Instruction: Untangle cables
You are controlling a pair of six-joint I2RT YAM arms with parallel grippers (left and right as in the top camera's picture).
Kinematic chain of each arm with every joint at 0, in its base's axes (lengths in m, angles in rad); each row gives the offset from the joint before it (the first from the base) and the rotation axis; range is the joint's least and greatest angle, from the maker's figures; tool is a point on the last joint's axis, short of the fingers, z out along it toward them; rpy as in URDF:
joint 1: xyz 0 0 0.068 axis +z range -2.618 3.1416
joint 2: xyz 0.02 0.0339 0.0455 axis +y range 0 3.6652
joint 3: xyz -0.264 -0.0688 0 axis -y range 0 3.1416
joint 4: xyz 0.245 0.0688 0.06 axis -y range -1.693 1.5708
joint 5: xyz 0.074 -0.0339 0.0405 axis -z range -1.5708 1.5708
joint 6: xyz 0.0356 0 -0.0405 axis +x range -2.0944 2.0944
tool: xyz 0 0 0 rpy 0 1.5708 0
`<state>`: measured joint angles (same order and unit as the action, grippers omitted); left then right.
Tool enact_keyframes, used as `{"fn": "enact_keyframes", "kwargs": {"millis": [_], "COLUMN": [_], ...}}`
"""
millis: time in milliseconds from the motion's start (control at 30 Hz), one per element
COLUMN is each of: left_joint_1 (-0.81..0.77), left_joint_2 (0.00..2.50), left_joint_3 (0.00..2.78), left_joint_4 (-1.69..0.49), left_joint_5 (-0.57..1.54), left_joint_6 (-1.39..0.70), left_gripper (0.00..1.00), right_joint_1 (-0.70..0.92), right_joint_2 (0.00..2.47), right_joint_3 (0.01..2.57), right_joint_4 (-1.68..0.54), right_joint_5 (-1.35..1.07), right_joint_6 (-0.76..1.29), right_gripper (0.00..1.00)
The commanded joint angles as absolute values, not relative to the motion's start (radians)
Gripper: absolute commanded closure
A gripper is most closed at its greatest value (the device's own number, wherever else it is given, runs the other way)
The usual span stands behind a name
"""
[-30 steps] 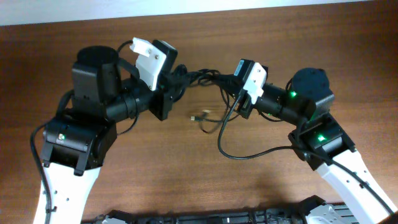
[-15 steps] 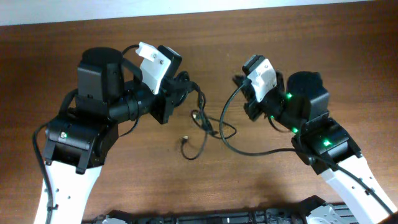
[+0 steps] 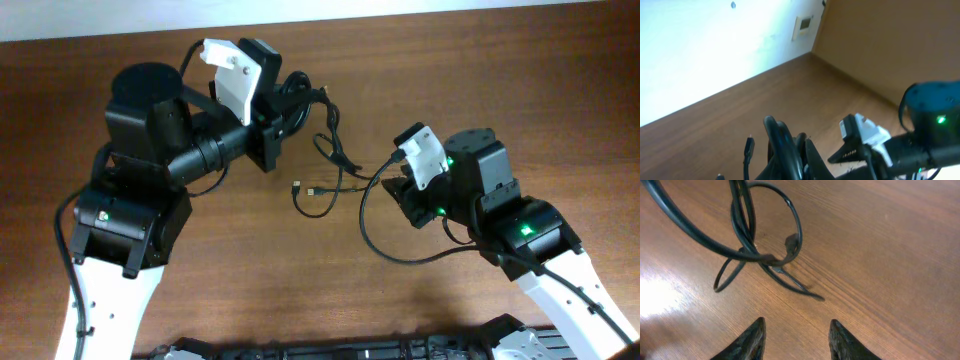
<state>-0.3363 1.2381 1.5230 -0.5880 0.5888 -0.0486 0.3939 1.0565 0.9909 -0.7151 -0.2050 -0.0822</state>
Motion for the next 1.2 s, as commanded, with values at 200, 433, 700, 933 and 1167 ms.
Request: {"fn": "enact_keyframes", "kwargs": {"millis": [200,433,700,933,1167], "left_joint_1": [-0.338,-0.337,-0.337,-0.338,-0.352], "left_joint_2": [1.238,1.238,1.238,1.238,1.238], "left_joint_3": [1.53,1.531,1.531,1.531,1.531], "left_joint_4": [-0.531,-0.519,-0.422,-0.323,-0.299], "left_joint_5": [0.78,1.007,1.006,1.003,1.006], "left_joint_6": [0.022,0.186,0.214,0.215,0.215], "left_gripper": [1.0,1.0,1.0,1.0,1.0], "right_joint_1": [0.384,0.123,0.076,0.077,0.078], "right_joint_2": [1.06,1.223,1.372,1.383,1.383], "right_joint_3": [0.999,0.999,0.999,0.999,0.999], "right_joint_4": [-0.702,-0.58,-0.621,-0.624,-0.594], "right_joint_5": [0.035,-0.57,-0.905,-0.918,-0.999], "right_joint_6": [0.47,0.368,0.13,0.152,0.173], "right_gripper": [0.01,0.05,0.18,0.2,0.74]}}
